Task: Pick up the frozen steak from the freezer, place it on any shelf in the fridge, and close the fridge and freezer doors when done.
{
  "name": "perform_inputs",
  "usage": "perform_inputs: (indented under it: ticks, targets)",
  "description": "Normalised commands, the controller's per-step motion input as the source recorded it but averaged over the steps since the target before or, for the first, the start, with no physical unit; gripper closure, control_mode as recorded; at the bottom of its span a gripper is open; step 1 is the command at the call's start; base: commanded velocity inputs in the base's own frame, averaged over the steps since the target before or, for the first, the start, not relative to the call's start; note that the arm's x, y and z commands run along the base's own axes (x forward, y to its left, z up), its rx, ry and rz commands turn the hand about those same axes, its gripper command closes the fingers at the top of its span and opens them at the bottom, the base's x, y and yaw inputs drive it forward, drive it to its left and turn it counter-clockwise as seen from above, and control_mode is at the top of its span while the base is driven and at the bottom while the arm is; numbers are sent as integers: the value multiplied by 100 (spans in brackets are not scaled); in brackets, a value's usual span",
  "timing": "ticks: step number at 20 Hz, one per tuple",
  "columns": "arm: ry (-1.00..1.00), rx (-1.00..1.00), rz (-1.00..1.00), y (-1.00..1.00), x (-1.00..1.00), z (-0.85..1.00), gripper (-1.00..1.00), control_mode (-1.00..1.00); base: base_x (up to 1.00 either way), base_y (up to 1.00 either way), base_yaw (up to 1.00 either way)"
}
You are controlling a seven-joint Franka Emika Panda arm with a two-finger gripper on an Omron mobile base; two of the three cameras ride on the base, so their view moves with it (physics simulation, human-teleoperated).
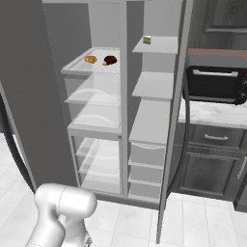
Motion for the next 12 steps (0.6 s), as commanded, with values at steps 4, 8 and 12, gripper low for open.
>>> perform_inputs:
  ticks: [4,8,12]
  targets:
    - [-15,-1,-20,100,78,-5,-100,-100,0,0,0]
    - [-10,-3,-18,94,58,-1,-100,-100,0,0,0]
    - [-6,-2,-16,51,65,-7,-100,-100,0,0,0]
